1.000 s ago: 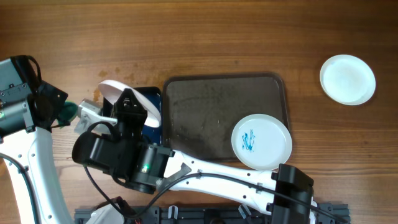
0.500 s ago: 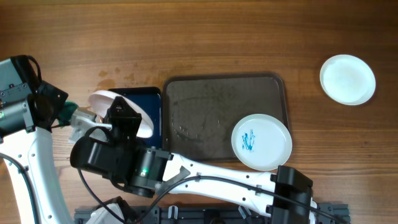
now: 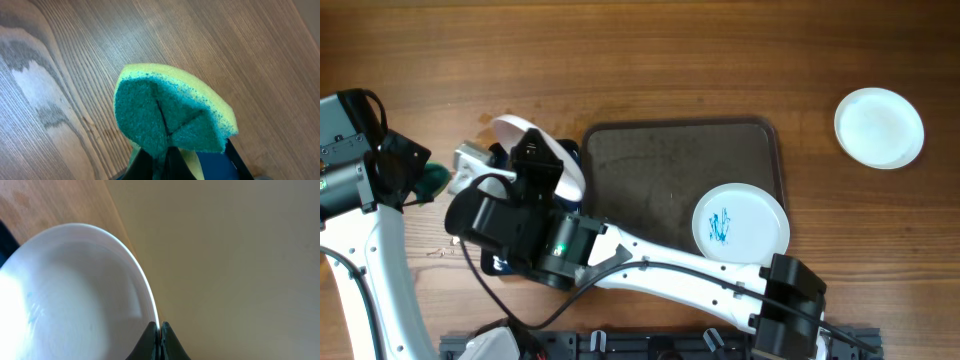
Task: Clean dirty plates on tray and stack at the side
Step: 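Lift the plate with the right gripper and tilt it over the blue tray, then carry the plate with the right gripper to the right table side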
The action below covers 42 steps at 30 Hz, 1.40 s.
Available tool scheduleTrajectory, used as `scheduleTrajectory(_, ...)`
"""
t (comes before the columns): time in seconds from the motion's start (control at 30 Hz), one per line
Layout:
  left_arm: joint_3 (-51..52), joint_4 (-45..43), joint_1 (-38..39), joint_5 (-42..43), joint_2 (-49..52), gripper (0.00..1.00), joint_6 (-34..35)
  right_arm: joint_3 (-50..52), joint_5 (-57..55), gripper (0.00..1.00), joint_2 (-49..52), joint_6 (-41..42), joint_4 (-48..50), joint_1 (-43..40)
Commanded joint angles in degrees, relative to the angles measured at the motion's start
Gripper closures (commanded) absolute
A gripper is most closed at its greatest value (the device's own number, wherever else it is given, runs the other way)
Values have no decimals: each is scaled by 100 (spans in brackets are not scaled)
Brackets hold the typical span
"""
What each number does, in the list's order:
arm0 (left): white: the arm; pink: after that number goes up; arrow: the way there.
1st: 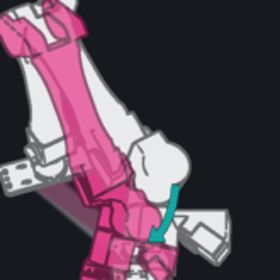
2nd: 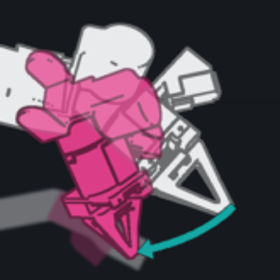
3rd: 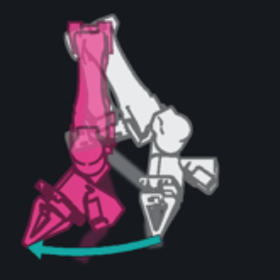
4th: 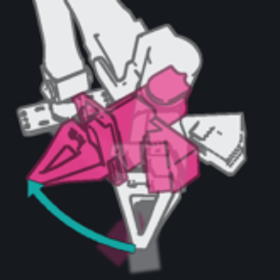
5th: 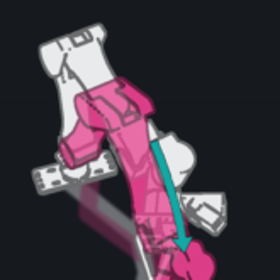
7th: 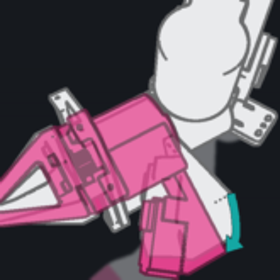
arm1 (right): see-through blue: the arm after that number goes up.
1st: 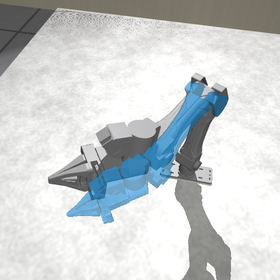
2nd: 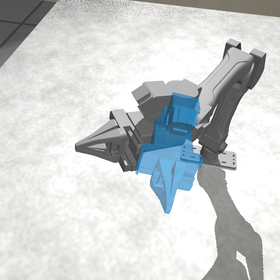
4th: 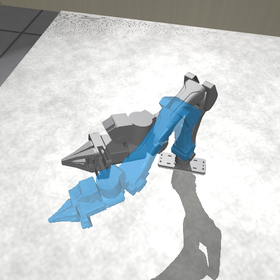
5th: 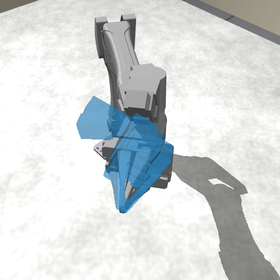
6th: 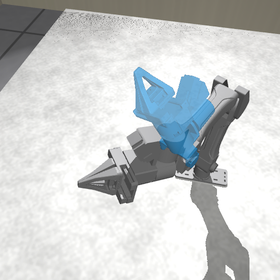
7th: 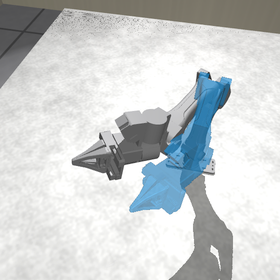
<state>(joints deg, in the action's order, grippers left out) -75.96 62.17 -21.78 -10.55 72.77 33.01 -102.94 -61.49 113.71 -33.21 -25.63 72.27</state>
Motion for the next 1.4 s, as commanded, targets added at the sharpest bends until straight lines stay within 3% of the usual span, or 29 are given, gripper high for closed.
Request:
scheduleTrajectory(0.0, -120, 4, -35, 72, -120, 96, -129, -66, -111, 96, 13, 623, -13, -116)
scheduleTrajectory(0.03, -120, 4, -35, 72, -120, 96, -129, -66, -197, 96, 20, 393, 24, -114)
scheduleTrajectory(0.1, -120, 0, -35, 131, -120, 96, -129, -68, 68, 96, -26, 828, 90, -227)
scheduleTrajectory(0.23, -120, 0, -35, 199, -120, 96, -131, -68, 2868, 96, -181, 1491, -697, -238)
scheduleTrajectory(0.3, -120, -4, -37, 199, -120, 96, -131, -68, 2315, 96, -157, 1716, -649, -240)
scheduleTrajectory(0.33, -120, -4, -35, 199, -120, 96, -131, -66, 1266, 96, -120, 1705, -487, -254)
scheduleTrajectory(0.43, -120, -7, -35, 199, -120, 96, -131, -68, -234, 95, -98, 986, 122, -372)
scheduleTrajectory(0.53, -120, -2, -35, 199, -120, 96, -131, -68, -463, 96, -98, 249, 551, -437)
scheduleTrajectory(0.6, -120, -2, -35, 199, -120, 96, -131, -68, -240, 96, -98, 350, 498, -433)
scheduleTrajectory(0.7, -120, 2, -35, 199, -120, 96, -131, -68, 455, 96, -98, 1351, -76, -472)
scheduleTrajectory(0.83, -120, 17, -35, 203, -120, 96, -131, -68, 2577, 96, -101, 3390, -1333, -890)
scheduleTrajectory(0.9, -120, 22, -35, 223, -120, 96, -129, -68, 3254, 95, -109, 4017, -1589, -1176)
scheduleTrajectory(1.1, -120, 42, -9, 481, -74, 96, -131, -286, 4557, 96, -321, 4736, -1897, -2354)
scheduleTrajectory(1.37, -118, 39, 498, 664, 149, 96, -131, -647, 6314, 96, -833, 5469, -2557, -4964)
